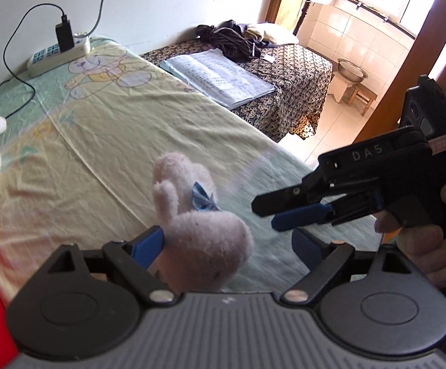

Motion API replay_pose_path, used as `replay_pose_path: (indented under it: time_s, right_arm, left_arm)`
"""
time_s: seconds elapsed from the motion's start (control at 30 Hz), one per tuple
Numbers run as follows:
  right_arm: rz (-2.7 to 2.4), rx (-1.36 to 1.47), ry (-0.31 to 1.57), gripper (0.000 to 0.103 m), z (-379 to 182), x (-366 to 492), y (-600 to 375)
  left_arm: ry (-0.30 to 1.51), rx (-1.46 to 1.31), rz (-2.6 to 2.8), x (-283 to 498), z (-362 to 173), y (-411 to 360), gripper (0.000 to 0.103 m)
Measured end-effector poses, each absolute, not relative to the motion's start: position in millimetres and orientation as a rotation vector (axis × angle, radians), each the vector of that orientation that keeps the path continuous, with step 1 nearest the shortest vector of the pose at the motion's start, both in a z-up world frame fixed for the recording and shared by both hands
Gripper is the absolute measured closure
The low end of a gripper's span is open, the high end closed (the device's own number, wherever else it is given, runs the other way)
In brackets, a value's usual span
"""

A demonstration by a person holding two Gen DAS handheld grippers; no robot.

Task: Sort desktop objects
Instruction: 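Grasp the white bunny plush with blue plaid ears with the right gripper, then lift the white bunny plush with the right gripper toward the red box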

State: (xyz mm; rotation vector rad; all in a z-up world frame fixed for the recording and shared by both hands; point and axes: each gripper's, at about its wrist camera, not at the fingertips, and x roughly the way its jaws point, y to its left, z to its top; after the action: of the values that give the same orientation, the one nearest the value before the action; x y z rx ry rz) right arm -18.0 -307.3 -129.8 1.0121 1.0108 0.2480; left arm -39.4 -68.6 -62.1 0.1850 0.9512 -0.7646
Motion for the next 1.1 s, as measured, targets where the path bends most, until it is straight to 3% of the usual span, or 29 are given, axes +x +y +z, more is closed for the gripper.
replay_pose_path:
  time_s: [0.27,0.57,0.87,1.1]
  right_arm:
    - [0.352,0.857,0.861,0.054,-105,37,-298]
    - [0.469,0.600,0.979,0.057,-141,110,-235]
    - [0.487,0.473,1.092,0.059,-134,87,-248]
    - [0.531,0.637,1.161,0.062,-136,32,-272]
  left_arm:
    - [1.000,-0.002,-0.812,-48,-49,-38,0.012]
    - [1.155,0.031,-0.897,-43,-97,-88,0.012]
    - [1.204,-0.074,-0.749,-21,-117,-63,0.013]
    - [1.161,-0.198,-0.633,5,-105,-14,0.013]
